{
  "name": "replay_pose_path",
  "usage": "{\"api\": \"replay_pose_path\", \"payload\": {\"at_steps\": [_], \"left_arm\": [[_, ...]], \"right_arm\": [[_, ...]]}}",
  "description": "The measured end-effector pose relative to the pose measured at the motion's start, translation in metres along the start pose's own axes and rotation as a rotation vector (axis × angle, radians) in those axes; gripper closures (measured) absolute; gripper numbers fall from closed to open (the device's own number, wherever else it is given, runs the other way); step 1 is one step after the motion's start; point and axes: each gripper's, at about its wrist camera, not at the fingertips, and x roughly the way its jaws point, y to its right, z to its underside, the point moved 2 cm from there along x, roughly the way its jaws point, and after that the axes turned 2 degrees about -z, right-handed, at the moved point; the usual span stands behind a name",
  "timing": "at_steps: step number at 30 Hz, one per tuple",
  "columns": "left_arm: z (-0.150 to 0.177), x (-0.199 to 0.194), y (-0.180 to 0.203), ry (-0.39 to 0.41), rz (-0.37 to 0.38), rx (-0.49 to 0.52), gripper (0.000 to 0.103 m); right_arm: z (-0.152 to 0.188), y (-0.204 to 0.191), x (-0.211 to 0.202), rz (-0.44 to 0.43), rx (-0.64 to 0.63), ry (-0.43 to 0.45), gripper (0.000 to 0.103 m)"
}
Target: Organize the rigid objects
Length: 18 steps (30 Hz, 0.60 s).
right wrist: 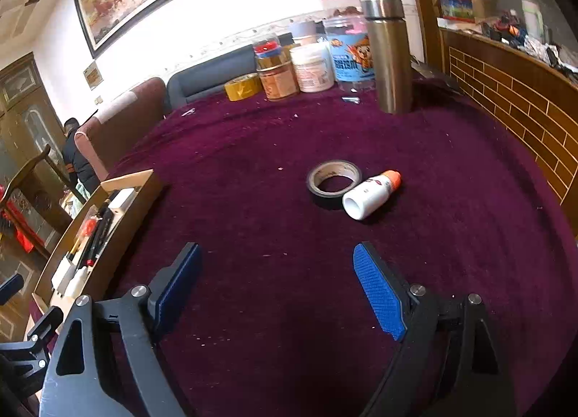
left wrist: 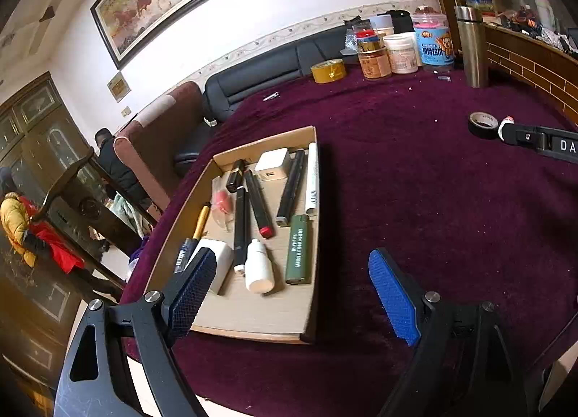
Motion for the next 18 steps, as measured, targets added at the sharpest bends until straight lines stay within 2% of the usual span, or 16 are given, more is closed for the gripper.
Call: {"api": "replay_pose_path", "payload": {"at_steps": [2,5,8,9,10,12,14,18], "left_arm": [[-0.001,0.002,0.002,-0.004,0.004,-0.001,0.020],[-0.005,-0.002,-0.002,0.040,0.056,-0.047,0.020],[-0.011,-0.024,-0.021,0.167,0.052,-0.151,0.020],[-0.014,-0.036,-0.032,0.232,0.043,-0.198,0.013],[-0.014,-0.044,-0.039,0.276,0.044,-0.228,0.001],[-0.014,-0.054,-0.052,0.340,0.043,-0.273,0.001],[-0.017,-0.048,-0.060,0.339,0.028,-0.280,0.001],[-0.018,-0.027,-0.072,0.256,-0.034,-0.275,0.001]], "right_arm": [[0.002,0.004,0.003,0.000,0.010,-0.012,0.017],[0.004,0.005,0.004,0.003,0.006,-0.011,0.017],[0.004,-0.008,-0.003,-0.001,-0.051,0.018,0.017],[0.004,-0.015,-0.005,-0.006,-0.078,0.025,0.017],[0.006,-0.026,-0.007,-0.019,-0.110,0.027,0.017],[0.011,-0.045,-0.007,-0.059,-0.155,0.009,0.017],[0.017,-0.068,-0.004,-0.103,-0.196,-0.023,0.017],[0.035,-0.102,0.002,-0.132,-0.285,-0.071,0.017]]}}
